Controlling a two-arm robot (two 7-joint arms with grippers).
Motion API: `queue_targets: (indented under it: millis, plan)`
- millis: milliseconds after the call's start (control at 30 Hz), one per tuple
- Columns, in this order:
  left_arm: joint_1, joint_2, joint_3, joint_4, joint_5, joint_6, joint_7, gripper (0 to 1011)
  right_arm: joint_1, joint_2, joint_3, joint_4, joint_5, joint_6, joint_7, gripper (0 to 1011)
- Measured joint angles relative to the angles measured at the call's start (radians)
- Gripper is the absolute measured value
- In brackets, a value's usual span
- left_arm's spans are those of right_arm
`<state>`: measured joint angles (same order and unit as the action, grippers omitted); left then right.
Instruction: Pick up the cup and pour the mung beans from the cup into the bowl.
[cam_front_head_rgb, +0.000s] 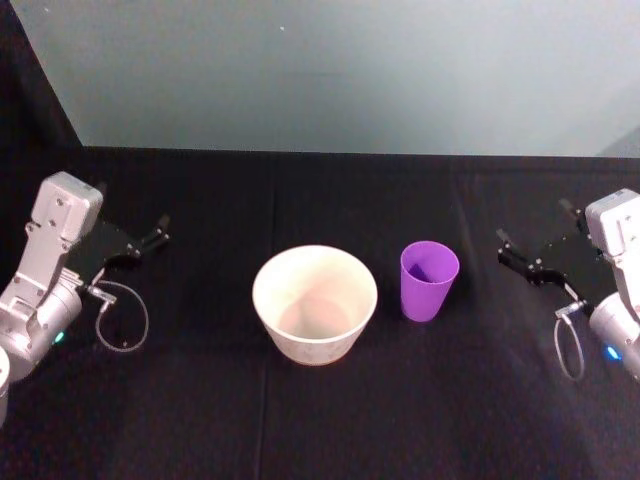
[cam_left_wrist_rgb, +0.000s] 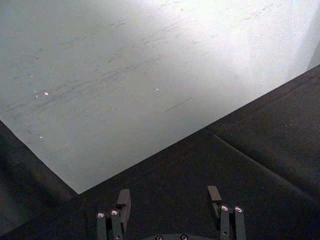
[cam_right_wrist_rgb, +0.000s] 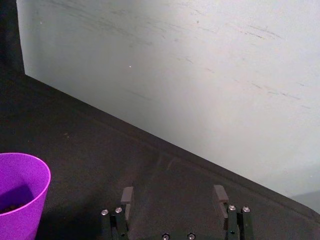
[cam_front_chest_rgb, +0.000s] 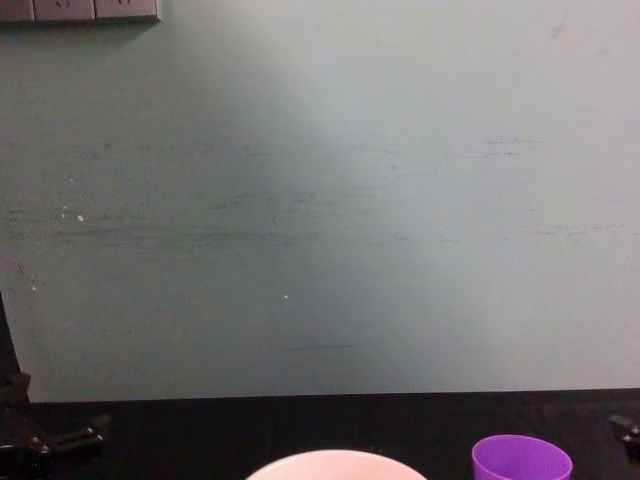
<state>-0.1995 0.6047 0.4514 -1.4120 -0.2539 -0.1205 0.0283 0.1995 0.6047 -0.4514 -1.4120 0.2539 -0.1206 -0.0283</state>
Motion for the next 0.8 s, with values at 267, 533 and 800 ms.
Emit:
queue_targets:
  millis: [267,533,800]
  plan:
    - [0.000,0.000,0.000,0.000,0.000,0.000,0.000,1000,-0.019,0.005,0.006,-0.012,-0.004,-0.016,0.001,1004]
    - [0.000,0.000,0.000,0.000,0.000,0.000,0.000,1000,-0.101,0.023,0.039,-0.052,0.055,-0.085,0.076,1004]
    - [0.000,0.000,0.000,0.000,0.000,0.000,0.000,1000,-0.135,0.026,0.049,-0.041,0.147,-0.149,0.240,1004]
